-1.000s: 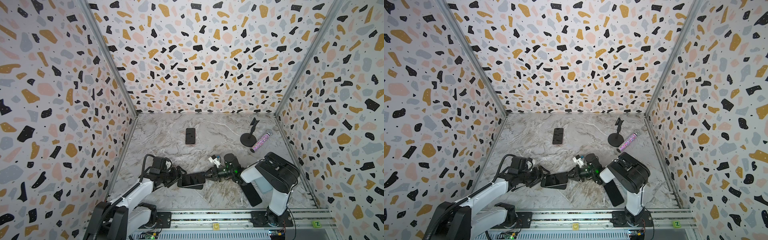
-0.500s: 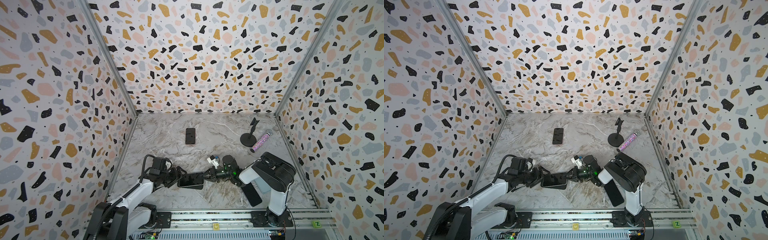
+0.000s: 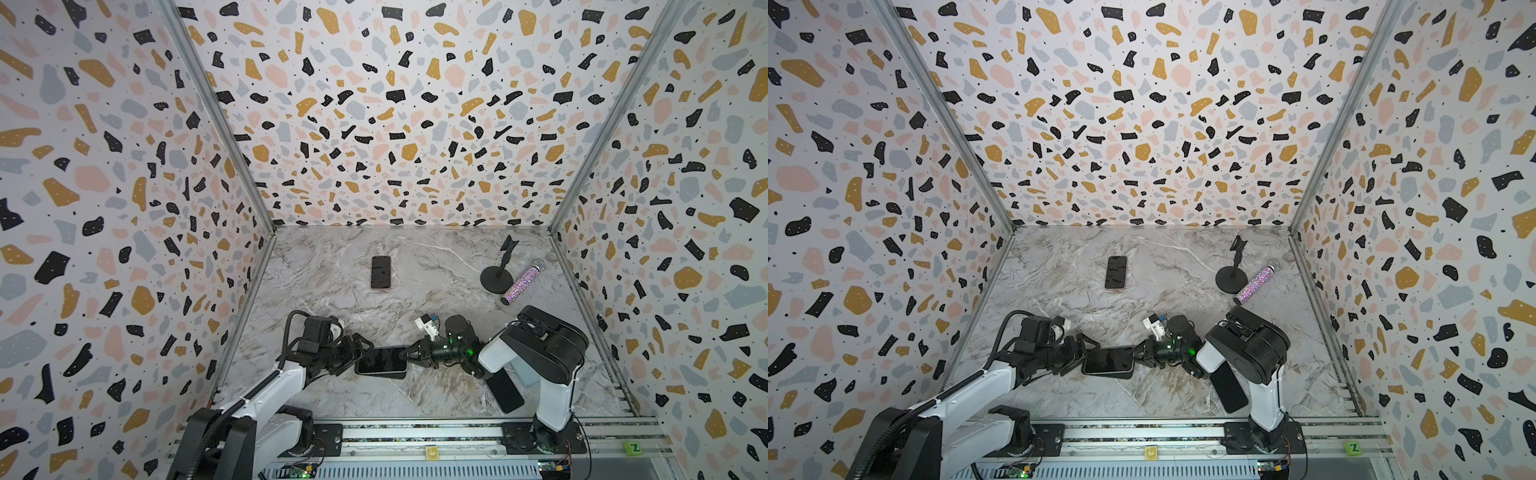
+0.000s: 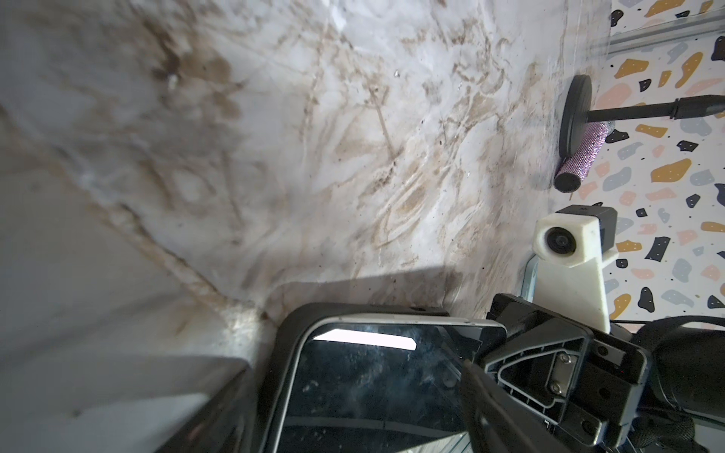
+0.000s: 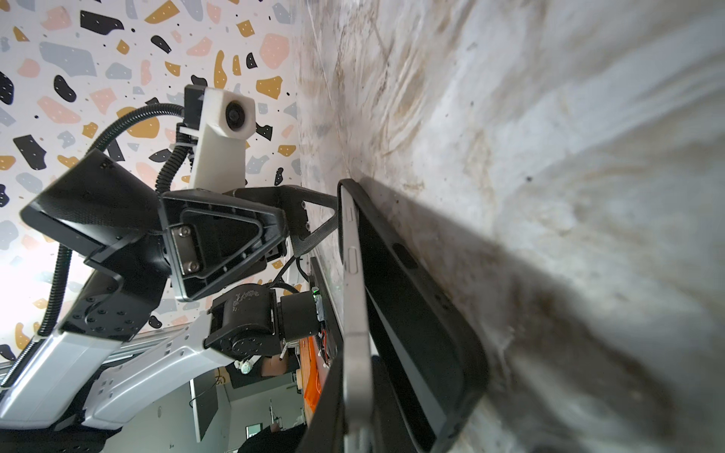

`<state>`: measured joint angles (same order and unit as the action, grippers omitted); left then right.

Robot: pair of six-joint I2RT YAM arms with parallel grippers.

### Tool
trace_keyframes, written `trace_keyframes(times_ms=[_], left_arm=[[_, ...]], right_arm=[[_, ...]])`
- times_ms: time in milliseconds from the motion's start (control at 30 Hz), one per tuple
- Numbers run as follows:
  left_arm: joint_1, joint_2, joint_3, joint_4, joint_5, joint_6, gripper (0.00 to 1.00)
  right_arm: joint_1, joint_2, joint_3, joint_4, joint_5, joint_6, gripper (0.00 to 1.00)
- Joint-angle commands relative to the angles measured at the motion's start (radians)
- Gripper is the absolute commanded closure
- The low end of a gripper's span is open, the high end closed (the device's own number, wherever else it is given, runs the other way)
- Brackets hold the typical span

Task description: Put the phone into the phone case

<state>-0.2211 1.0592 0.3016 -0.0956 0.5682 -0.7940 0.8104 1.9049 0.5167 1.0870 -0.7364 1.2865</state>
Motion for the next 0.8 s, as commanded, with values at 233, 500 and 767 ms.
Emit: trace_keyframes(times_ms=[233,500,767], left_arm=[[-0.031,0.008,-0.047,0.032,0.001,-0.039,0.17],[-0.038,0.006,-0.064,0.054,-0.001,-0.049,0.17],[-0.040,0.002,-0.065,0.053,0.001,-0.042,0.17]], right_arm=[[0.032,0.064,-0.019,-0.031,0.068,0.066,1.00],[0.039,0.070,-0.015,-0.036,0.077,0.064,1.00],[0.041,0.046,0.039,-0.186,0.090,0.004,1.00]])
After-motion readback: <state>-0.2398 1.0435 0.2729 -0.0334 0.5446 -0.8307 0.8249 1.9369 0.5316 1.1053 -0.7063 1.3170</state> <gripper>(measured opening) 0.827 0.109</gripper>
